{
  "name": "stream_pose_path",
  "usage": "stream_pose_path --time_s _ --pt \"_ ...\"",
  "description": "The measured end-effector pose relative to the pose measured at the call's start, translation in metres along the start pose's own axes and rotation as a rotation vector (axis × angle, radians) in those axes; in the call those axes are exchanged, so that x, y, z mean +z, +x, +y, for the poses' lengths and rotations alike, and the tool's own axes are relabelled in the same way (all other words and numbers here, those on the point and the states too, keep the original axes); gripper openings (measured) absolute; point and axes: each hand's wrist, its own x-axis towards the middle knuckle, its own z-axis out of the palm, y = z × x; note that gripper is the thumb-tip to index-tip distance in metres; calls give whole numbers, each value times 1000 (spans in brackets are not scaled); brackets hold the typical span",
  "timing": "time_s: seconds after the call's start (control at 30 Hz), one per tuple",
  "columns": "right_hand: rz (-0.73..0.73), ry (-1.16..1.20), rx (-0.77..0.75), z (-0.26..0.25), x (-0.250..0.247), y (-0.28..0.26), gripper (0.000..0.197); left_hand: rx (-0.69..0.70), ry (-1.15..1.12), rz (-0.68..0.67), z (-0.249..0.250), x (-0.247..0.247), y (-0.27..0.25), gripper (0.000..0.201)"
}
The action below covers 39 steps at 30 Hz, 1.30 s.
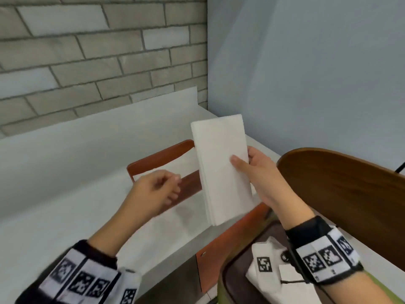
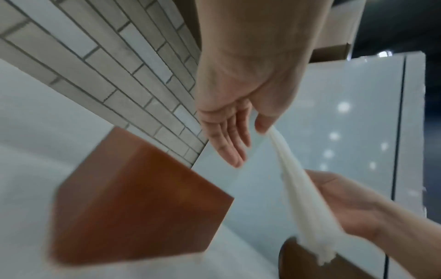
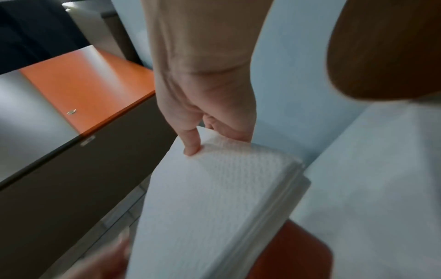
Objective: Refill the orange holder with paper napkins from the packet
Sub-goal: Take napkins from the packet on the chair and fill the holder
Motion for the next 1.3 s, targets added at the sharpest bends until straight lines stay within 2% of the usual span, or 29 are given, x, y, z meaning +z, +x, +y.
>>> stream_pose_path --time_s 0.07,0.17,0.33,0.4,0.57,0.73,0.93,1.0,1.1,1.17,1.2,1.3 --pt "-23 16 -56 -12 29 23 29 91 -180 109 18 -5 27 24" --pt "-37 8 -131 -26 68 51 37 135 -332 132 30 -11 59 33" --pt "-44 39 -223 -40 111 77 31 250 -319 406 29 -19 86 22" --pt "-63 27 -255 -36 119 82 32 281 -348 449 24 -20 88 22" --pt "-114 -76 -219 -1 130 87 50 223 -384 411 -6 -10 92 23" --pt "-101 -98 -219 4 132 93 47 212 -375 456 -15 -11 98 25" --pt "-92 -166 -220 4 131 95 54 150 -251 383 -24 -6 102 13" --pt "-33 -194 -307 -5 122 97 61 150 -206 402 -24 -12 103 13" --pt "70 -341 -551 -38 107 97 72 178 -102 384 -16 -23 105 11" --pt "39 -573 -669 -66 98 96 61 226 -11 342 -6 -30 106 11" --pt "-10 -679 -672 -78 94 96 50 246 52 324 -1 -33 107 14" --pt "-169 -747 -541 -98 86 96 17 321 189 312 9 -43 108 14"
